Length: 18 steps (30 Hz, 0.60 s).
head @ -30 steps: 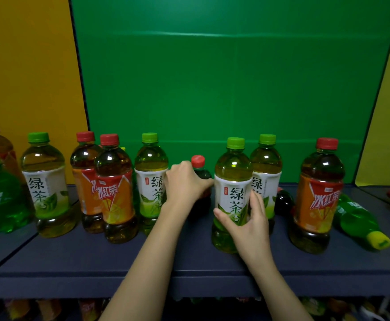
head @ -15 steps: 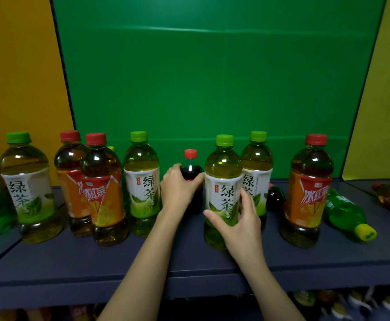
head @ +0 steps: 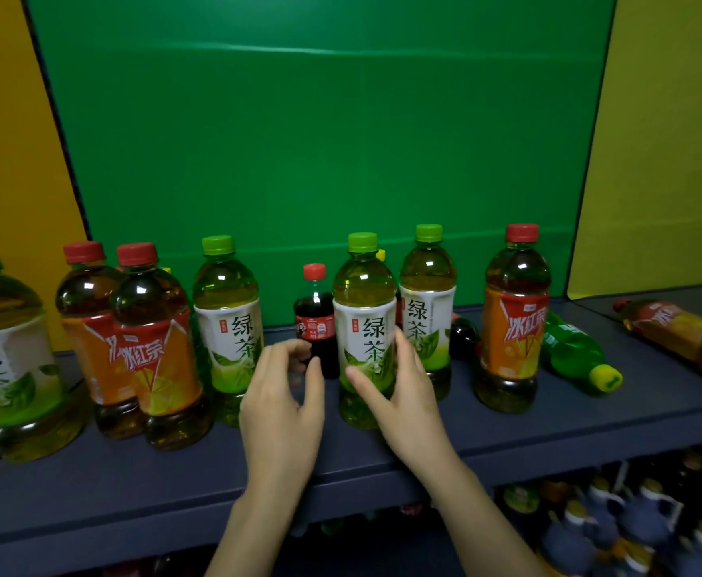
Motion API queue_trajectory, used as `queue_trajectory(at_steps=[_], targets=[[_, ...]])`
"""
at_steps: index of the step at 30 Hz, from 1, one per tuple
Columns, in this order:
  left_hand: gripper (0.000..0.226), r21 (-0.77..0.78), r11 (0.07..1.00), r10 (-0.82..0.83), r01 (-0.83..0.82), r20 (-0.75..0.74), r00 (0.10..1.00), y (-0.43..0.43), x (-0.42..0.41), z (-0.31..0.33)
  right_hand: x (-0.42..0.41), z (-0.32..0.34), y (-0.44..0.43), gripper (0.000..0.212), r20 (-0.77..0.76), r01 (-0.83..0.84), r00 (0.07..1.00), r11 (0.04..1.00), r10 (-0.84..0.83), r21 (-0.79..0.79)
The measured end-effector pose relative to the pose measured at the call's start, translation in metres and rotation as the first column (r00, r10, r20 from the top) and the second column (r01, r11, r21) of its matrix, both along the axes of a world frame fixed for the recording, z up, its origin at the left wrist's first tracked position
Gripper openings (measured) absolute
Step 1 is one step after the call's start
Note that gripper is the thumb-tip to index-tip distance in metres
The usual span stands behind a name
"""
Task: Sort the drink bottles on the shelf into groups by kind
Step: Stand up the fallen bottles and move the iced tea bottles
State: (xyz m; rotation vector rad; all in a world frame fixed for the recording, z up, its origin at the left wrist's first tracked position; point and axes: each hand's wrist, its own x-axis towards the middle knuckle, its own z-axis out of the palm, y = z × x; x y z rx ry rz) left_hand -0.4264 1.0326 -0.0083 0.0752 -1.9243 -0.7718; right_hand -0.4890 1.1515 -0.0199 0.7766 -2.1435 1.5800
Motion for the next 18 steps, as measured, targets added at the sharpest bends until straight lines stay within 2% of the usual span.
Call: queue_trajectory(at_steps=[2, 4, 6, 8, 13, 18], targets=[[0.013, -0.043, 0.997, -0.062, 0.061, -0.035, 0.997, 0.009, 0.01, -0.003, 0.009, -0.006, 0.017, 0.064, -0.002, -0.019, 1.0, 0.998, 0.019, 0.056], [0.014, -0.068, 0.986, -0.156, 0.153, -0.045, 0.987, 0.023, 0.015, -0.005, 0.019, -0.011, 0.041, 0.047, -0.041, -0.002, 0.999, 0.994, 0.006, 0.105], [0.014, -0.082, 0.97, -0.232, 0.23, -0.025, 0.972, 0.042, 0.015, -0.005, 0.027, -0.011, 0.069, 0.029, -0.106, 0.038, 0.994, 0.993, -0.026, 0.113], [0.011, -0.08, 0.951, -0.298, 0.299, 0.024, 0.954, 0.064, 0.009, -0.008, 0.029, -0.007, 0.097, 0.021, -0.136, 0.087, 0.988, 0.991, -0.073, 0.103], [0.025, -0.043, 0.906, -0.41, 0.421, 0.161, 0.898, 0.114, -0.02, -0.015, 0.008, 0.012, 0.169, 0.023, -0.179, 0.226, 0.962, 0.97, -0.207, 0.091], [0.044, 0.109, 0.916, -0.401, 0.386, 0.228, 0.887, 0.151, -0.058, -0.019, -0.043, 0.03, 0.233, 0.028, -0.184, 0.216, 0.964, 0.967, -0.19, 0.134]])
